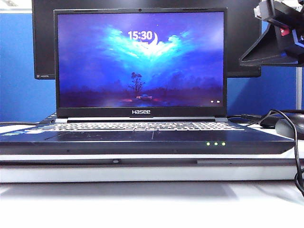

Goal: Open the lid of the black laptop.

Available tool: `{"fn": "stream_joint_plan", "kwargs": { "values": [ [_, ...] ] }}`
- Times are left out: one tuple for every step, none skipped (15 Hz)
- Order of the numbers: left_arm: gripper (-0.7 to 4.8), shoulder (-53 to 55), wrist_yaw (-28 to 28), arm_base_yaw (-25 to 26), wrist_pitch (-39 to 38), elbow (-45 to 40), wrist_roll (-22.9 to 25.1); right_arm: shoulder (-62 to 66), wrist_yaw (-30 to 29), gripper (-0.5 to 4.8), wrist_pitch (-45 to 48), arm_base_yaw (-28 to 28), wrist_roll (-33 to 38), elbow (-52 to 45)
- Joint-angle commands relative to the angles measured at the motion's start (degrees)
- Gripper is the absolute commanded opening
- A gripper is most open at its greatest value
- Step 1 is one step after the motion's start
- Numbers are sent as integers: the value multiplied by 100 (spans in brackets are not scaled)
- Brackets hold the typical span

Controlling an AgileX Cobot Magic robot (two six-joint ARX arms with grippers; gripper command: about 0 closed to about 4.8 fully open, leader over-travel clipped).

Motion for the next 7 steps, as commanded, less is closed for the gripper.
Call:
{"fn": "stream_joint_plan", "kwargs": {
  "values": [
    [-4, -13, 20, -4, 101, 0, 2, -11, -13, -4, 83, 4, -17, 9],
    [-4, -13, 20, -4, 101, 0, 2, -11, -13, -4, 85, 4, -17, 9],
    [-4, -13, 20, -4, 101, 0, 2, -11, -11, -4, 85, 7, -17, 9],
    [-4, -13, 20, -4, 101, 0, 2, -20, -11, -4, 48, 9, -17, 9],
    [-4, -13, 20, -4, 101, 0, 2, -457, -13, -4, -376, 35, -17, 2],
    [-4, -13, 20, -4, 90, 0, 2, -693, -13, -4, -549, 37, -20, -2],
    [-4, -13, 22, -4, 87, 0, 2, -929, 55, -4, -697, 15, -188, -2]
  ]
}}
